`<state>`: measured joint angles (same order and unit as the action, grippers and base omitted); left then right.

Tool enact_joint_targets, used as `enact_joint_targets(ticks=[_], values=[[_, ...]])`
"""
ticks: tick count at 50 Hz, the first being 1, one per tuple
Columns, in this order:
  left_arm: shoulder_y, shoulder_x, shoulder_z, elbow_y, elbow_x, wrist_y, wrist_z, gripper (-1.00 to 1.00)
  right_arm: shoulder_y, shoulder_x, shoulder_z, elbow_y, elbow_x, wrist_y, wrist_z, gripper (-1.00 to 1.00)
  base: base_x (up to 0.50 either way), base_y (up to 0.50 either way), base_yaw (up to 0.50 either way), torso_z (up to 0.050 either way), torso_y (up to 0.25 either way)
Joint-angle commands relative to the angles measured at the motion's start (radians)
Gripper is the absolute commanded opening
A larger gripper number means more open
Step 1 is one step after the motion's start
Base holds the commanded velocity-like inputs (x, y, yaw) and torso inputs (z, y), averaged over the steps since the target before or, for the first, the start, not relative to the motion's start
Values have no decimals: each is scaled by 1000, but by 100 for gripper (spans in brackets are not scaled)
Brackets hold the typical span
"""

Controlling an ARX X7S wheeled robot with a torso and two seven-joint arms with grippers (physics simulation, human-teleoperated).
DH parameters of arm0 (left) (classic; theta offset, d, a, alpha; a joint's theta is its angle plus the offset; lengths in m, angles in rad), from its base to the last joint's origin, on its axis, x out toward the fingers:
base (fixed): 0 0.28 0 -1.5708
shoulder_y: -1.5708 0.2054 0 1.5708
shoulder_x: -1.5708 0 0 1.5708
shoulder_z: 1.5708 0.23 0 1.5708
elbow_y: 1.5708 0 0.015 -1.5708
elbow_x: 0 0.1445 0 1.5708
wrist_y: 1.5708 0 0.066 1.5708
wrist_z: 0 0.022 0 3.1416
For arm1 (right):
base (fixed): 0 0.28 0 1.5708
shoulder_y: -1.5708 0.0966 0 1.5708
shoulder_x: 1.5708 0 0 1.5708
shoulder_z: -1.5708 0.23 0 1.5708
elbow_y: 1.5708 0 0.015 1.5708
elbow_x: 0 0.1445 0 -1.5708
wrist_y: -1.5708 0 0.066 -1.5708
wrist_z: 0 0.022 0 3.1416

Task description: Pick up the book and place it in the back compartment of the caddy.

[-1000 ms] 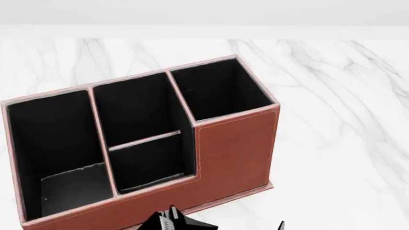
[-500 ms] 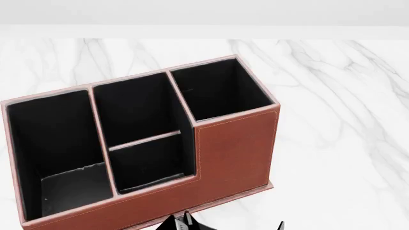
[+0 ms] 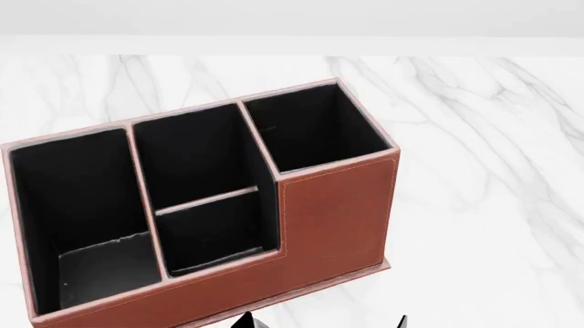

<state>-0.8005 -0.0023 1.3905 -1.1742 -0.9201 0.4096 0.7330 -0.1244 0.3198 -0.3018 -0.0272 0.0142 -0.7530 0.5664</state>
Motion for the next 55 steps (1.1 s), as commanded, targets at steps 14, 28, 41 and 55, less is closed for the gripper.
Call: enact_joint_targets(ticks=[14, 28, 41, 55], values=[[-49, -165, 128, 252, 14, -45, -198, -100, -1, 3, -1, -4, -2, 1, 10, 100, 0, 0, 0, 0, 0], [-87, -288, 148, 445, 47, -98, -333, -100, 2, 5, -2, -2, -3, 2, 15, 100, 0, 0, 0, 0, 0], [-134, -421, 168, 664, 81, -163, -461, -100, 10, 3, -7, 11, -7, 4, 17, 100, 0, 0, 0, 0, 0], [-211, -581, 176, 902, 97, -263, -592, -100, 20, 0, -14, 25, -13, 9, 19, 100, 0, 0, 0, 0, 1]])
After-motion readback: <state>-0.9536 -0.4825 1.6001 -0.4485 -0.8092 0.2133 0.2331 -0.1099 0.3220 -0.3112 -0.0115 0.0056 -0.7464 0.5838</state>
